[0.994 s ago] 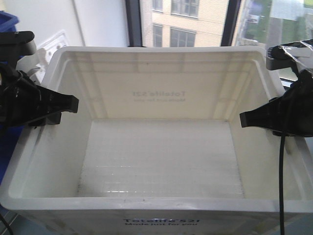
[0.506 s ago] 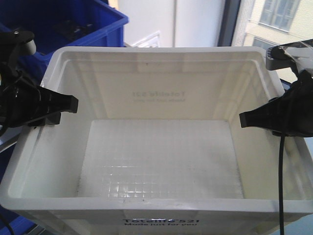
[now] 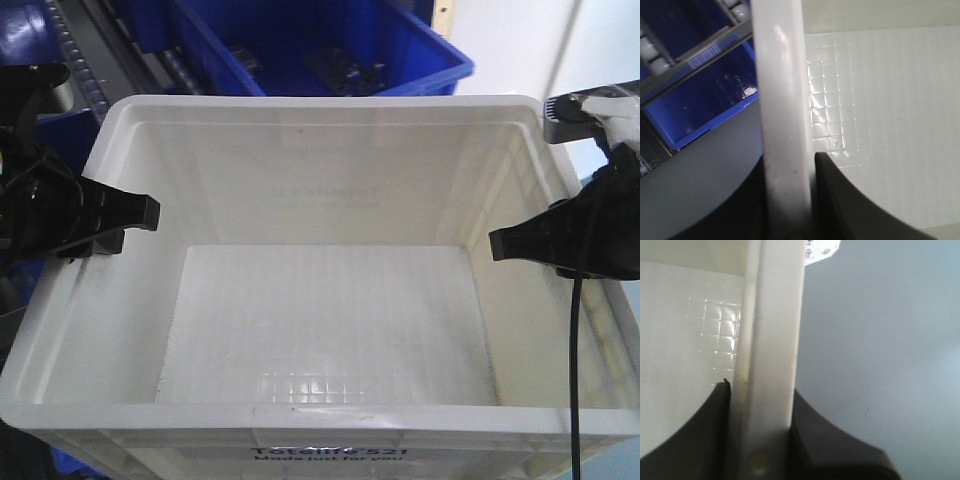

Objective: Move bin from left to right shelf
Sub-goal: 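Keep holding the tote with both grippers while driving to the other shelf, then push the held tote forward onto the roller shelf with both grippers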

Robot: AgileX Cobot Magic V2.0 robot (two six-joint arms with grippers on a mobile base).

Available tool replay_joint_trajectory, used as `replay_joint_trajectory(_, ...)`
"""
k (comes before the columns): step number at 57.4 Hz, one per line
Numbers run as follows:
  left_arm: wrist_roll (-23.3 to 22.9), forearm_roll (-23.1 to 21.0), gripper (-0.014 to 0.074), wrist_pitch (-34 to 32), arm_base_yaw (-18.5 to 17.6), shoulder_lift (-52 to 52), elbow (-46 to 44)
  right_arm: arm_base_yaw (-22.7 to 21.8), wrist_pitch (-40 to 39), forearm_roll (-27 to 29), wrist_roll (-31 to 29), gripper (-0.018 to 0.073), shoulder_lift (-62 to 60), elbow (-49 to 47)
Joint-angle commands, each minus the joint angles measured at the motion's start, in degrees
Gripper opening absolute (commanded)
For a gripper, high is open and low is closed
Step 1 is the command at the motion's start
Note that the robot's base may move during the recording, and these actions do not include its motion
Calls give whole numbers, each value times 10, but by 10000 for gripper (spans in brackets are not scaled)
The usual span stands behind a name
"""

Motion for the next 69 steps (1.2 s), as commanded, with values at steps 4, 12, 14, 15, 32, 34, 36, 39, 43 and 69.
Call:
replay_joint_trajectory(4, 5, -5, -6, -53, -4, -22, -19, 0, -58, -20, -11, 9, -15, -25)
replay_joint_trajectory(12, 5, -5, -6, -53, -4, -22, -19, 0, -58, -20, -11, 10, -15, -25)
replay_joint_trajectory(14, 5, -5, -6, -53, -4, -22, -19, 0, -58, -20, -11, 10, -15, -25)
replay_joint_trajectory(15, 5, -5, -6, -53, -4, -22, -19, 0, -58, -20, -11, 10, -15, -25)
replay_joint_trajectory(32, 5, -5, -6, -53, -4, -22, -19, 0, -58, -20, -11, 10, -15, -25)
replay_joint_trajectory(34, 5, -5, -6, -53, -4, -22, -19, 0, -58, -20, -11, 10, -15, -25)
replay_joint_trajectory(36, 5, -5, -6, -53, -4, -22, -19, 0, -58, -20, -11, 10, -15, -25)
replay_joint_trajectory(39, 5, -5, -6, -53, -4, -22, -19, 0, -58, -20, -11, 10, -15, -25)
replay_joint_trajectory(43, 5, -5, -6, -53, -4, -22, -19, 0, -58, -20, -11, 10, -15, -25)
replay_joint_trajectory(69, 5, -5, -6, -53, -4, -22, -19, 0, -58, -20, -11, 10, -15, -25)
